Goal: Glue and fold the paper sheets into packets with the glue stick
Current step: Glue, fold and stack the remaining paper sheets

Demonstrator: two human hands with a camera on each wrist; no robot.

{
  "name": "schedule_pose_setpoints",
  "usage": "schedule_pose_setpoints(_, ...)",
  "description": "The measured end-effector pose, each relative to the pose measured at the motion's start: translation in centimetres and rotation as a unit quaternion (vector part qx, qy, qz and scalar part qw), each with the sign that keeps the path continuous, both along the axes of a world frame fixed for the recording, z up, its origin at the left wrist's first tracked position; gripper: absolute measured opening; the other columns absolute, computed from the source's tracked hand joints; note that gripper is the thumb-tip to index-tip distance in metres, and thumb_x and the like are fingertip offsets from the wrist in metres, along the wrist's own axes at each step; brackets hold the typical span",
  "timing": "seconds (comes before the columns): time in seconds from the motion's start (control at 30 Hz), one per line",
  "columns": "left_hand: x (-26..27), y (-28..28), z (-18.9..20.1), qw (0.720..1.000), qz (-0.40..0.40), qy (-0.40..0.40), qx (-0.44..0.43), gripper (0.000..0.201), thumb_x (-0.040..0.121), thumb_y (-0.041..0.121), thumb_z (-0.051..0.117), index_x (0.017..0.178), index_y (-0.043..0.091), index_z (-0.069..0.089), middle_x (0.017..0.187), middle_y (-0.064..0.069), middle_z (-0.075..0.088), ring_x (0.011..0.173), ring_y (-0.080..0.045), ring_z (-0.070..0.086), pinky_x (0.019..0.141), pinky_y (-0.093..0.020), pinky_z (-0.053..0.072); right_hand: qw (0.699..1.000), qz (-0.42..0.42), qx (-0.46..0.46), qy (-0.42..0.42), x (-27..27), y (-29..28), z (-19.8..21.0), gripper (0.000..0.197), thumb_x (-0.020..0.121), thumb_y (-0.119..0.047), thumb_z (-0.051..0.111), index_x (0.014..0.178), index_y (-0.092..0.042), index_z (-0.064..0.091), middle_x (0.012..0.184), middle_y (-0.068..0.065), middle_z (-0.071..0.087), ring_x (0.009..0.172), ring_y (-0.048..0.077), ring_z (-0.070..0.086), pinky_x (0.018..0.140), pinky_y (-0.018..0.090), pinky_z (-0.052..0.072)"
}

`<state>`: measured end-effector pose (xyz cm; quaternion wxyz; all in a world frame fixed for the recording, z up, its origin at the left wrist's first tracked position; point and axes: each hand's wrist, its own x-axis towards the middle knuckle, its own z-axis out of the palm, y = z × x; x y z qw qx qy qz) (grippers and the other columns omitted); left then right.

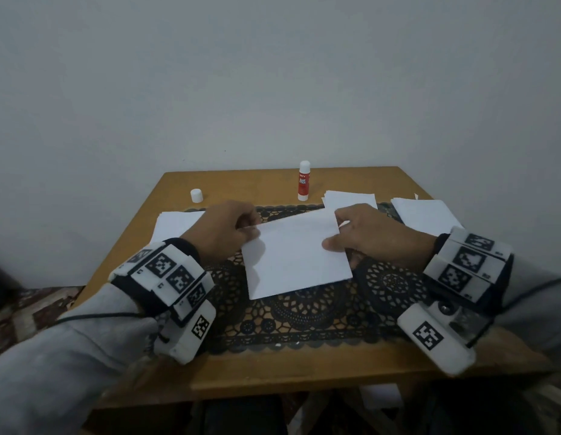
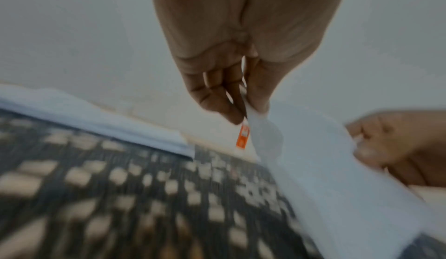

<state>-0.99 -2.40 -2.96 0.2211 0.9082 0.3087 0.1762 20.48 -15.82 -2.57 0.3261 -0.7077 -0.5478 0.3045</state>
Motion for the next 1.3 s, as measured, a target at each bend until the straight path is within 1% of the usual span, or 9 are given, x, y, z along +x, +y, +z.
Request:
schedule_pose_setpoints(0.1, -1.0, 0.3, 1.3, 1.0, 0.013, -0.009, 0.02, 0.014, 0.087, 0.012, 0.066, 0.077, 0.021, 0.061, 0.076, 0.0, 0.064, 0.071, -0.014, 0.056, 0.062, -0.022, 0.041, 0.999, -0.011, -0.028, 0.04, -0.1, 0.1, 0.0, 0.021, 0.09, -0.009, 0.067, 0.071, -0.007, 0.059, 0.059, 0.002, 0.066, 0.051, 0.014, 0.064, 0.054, 0.027, 0.056)
schedule_pose_setpoints(0.3, -3.5, 3.5, 3.7, 0.992, 0.119, -0.049, -0.008, 0.006, 0.091, 0.022, 0.062, 0.093, 0.018, 0.06, 0.081, 0.0, 0.064, 0.075, -0.02, 0.064, 0.072, -0.04, 0.056, 0.988, -0.012, 0.007, 0.153, -2.5, 3.7, 0.6, 0.01, 0.092, -0.007, 0.063, 0.088, 0.002, 0.059, 0.073, 0.014, 0.062, 0.055, 0.016, 0.057, 0.05, 0.024, 0.052)
schedule_pose_setpoints(0.43, -5.1, 5.6, 3.3, 0.974, 0.186, -0.039, -0.124, 0.032, 0.091, 0.014, 0.061, 0.118, 0.011, 0.044, 0.1, -0.01, 0.061, 0.091, -0.03, 0.064, 0.074, -0.045, 0.057, 0.978, -0.021, 0.011, 0.208, -4.7, 7.3, 0.7, 0.016, 0.091, -0.005, 0.064, 0.081, -0.004, 0.052, 0.066, 0.009, 0.056, 0.05, 0.014, 0.055, 0.05, 0.025, 0.051)
schedule_pose_setpoints(0.53, -6.3, 6.9, 2.2, 0.969, 0.213, -0.03, -0.12, 0.056, 0.086, 0.011, 0.066, 0.132, 0.012, 0.035, 0.101, -0.014, 0.061, 0.091, -0.033, 0.062, 0.077, -0.049, 0.056, 0.979, -0.03, 0.004, 0.201, -6.1, 9.8, 0.5, 0.012, 0.091, -0.002, 0.064, 0.084, -0.001, 0.054, 0.064, 0.009, 0.059, 0.045, 0.014, 0.057, 0.05, 0.026, 0.051)
schedule_pose_setpoints(0.67, -7.2, 8.4, 0.8, 0.964, 0.254, 0.018, -0.071, 0.073, 0.083, 0.009, 0.067, 0.142, 0.016, 0.024, 0.101, -0.015, 0.059, 0.09, -0.03, 0.055, 0.076, -0.037, 0.046, 0.989, -0.012, -0.032, 0.141, -7.7, 12.7, -0.4, 0.013, 0.091, -0.005, 0.065, 0.084, 0.002, 0.057, 0.071, 0.016, 0.066, 0.05, 0.018, 0.063, 0.051, 0.029, 0.054)
schedule_pose_setpoints(0.9, -7.1, 10.6, -0.4, 0.956, 0.254, 0.127, -0.073, 0.074, 0.082, 0.009, 0.07, 0.142, 0.017, 0.028, 0.128, -0.018, 0.051, 0.114, -0.032, 0.051, 0.083, -0.034, 0.043, 0.995, 0.006, -0.095, 0.023, -9.0, 15.5, -1.5, 0.02, 0.093, -0.015, 0.064, 0.092, 0.004, 0.06, 0.077, 0.017, 0.068, 0.054, 0.021, 0.062, 0.048, 0.025, 0.053)
schedule_pose_setpoints(1.07, -7.4, 11.0, -1.3, 0.951, 0.259, 0.154, -0.062, 0.065, 0.082, 0.014, 0.071, 0.137, 0.017, 0.037, 0.126, -0.016, 0.053, 0.112, -0.029, 0.052, 0.081, -0.031, 0.04, 0.993, 0.015, -0.115, -0.034, -9.0, 16.3, -1.9, 0.022, 0.093, -0.021, 0.066, 0.09, 0.0, 0.061, 0.075, 0.014, 0.068, 0.049, 0.017, 0.058, 0.046, 0.024, 0.051)
schedule_pose_setpoints(1.2, -7.5, 10.5, -0.9, 0.953, 0.244, 0.171, -0.042, 0.032, 0.084, 0.021, 0.07, 0.114, 0.017, 0.059, 0.121, -0.01, 0.054, 0.098, -0.022, 0.051, 0.078, -0.03, 0.042, 0.992, 0.015, -0.102, -0.07, -8.8, 16.2, -1.9, 0.03, 0.091, -0.025, 0.069, 0.092, 0.006, 0.065, 0.076, 0.016, 0.072, 0.049, 0.018, 0.061, 0.051, 0.028, 0.055)
schedule_pose_setpoints(1.3, -7.2, 9.9, -0.4, 0.948, 0.228, 0.218, -0.026, 0.025, 0.083, 0.029, 0.071, 0.104, 0.018, 0.065, 0.113, -0.002, 0.051, 0.107, -0.021, 0.051, 0.079, -0.027, 0.037, 0.995, 0.005, -0.085, -0.059, -8.6, 15.6, -1.7, 0.031, 0.093, -0.024, 0.065, 0.094, 0.008, 0.064, 0.075, 0.017, 0.071, 0.047, 0.019, 0.061, 0.046, 0.027, 0.054)
